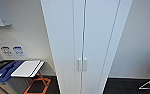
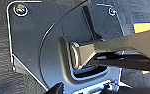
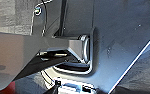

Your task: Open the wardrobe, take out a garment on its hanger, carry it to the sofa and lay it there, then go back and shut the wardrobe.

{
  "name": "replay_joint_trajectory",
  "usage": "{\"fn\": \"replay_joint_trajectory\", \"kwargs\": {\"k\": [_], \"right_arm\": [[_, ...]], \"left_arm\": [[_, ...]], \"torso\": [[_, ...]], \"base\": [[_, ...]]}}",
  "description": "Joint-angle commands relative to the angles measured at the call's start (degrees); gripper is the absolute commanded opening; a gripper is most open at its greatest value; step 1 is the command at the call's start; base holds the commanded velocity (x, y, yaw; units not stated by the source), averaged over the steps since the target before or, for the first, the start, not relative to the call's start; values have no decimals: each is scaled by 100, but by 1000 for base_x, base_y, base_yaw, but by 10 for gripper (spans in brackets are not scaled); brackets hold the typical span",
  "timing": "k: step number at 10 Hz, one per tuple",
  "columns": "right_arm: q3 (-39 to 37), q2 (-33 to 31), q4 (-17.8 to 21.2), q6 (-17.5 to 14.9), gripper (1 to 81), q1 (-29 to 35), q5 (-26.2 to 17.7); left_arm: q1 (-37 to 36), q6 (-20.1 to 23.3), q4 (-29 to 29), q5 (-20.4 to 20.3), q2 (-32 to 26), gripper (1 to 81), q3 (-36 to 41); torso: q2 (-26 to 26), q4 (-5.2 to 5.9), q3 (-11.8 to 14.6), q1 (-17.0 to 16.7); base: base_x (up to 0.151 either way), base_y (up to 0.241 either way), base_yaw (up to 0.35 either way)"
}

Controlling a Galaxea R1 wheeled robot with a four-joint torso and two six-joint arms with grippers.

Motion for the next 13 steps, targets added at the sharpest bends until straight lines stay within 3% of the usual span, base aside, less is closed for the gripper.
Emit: {"fn": "replay_joint_trajectory", "kwargs": {"k": [1,13], "right_arm": [[9,2,56,-5,811,167,-335],[-193,116,48,-5,811,132,-299]], "left_arm": [[-181,5,-32,291,-16,811,68],[-164,5,-41,282,37,811,77]], "torso": [[0,0,0,3],[6,0,-2,13]], "base": [[77,0,0],[85,0,0]]}}
